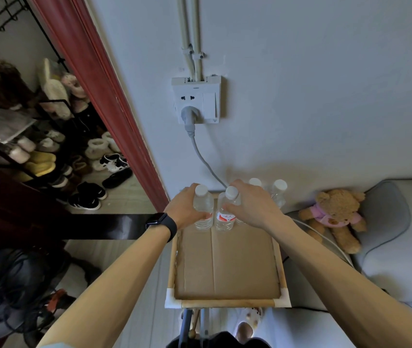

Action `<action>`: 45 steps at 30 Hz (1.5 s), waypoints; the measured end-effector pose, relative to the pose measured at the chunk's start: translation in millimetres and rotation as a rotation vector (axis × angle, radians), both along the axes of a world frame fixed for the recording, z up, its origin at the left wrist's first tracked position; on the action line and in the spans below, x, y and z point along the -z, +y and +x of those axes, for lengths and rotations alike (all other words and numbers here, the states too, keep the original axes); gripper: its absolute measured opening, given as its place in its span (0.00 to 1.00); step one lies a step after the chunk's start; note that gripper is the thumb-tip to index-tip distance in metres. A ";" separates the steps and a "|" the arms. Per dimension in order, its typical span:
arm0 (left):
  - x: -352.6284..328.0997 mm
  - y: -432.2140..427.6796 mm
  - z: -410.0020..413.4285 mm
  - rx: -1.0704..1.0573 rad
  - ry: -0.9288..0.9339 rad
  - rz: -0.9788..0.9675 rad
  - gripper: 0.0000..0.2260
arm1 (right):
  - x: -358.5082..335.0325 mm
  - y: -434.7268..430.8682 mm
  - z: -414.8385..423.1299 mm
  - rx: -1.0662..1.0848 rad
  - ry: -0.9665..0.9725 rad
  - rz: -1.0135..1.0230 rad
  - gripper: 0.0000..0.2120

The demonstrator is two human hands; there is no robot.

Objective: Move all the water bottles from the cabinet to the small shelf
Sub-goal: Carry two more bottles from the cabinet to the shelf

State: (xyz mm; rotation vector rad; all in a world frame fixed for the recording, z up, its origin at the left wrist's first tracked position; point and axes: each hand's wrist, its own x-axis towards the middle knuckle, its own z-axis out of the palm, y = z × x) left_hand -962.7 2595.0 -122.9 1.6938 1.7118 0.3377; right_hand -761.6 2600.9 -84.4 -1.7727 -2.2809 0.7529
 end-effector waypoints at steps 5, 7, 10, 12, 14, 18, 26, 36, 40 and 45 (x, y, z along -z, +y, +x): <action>1.4 -4.3 2.7 -0.003 -0.027 -0.013 0.29 | -1.0 2.5 0.2 -0.005 -0.005 0.005 0.16; -0.2 -5.5 4.7 -0.007 -0.029 -0.008 0.30 | -0.8 3.0 0.1 -0.004 -0.007 0.016 0.16; -2.2 -7.0 5.7 -0.022 0.006 0.008 0.27 | 1.6 2.3 3.0 -0.037 -0.008 0.031 0.15; -4.6 -9.4 5.7 0.004 0.045 0.015 0.28 | 3.4 -1.1 8.9 -0.078 0.005 0.025 0.16; -6.7 -12.5 6.4 0.044 0.062 0.002 0.30 | 6.3 -8.0 19.7 -0.103 0.028 0.026 0.16; -11.0 -21.4 21.1 0.133 0.089 -0.002 0.33 | 8.6 -25.4 47.4 -0.088 0.042 0.015 0.15; -1.2 -35.1 81.9 0.083 -0.057 0.008 0.34 | 3.9 -40.6 99.5 -0.019 -0.044 0.047 0.16; 6.7 -35.0 113.9 0.019 -0.092 -0.029 0.30 | 18.4 -35.6 128.0 0.052 0.010 0.034 0.18; 10.4 -39.6 113.1 -0.022 -0.134 -0.039 0.33 | 25.9 -38.1 129.9 0.135 0.131 -0.004 0.24; 19.4 -46.9 120.9 -0.084 -0.162 -0.027 0.41 | 39.7 -49.4 128.1 0.208 0.133 -0.007 0.29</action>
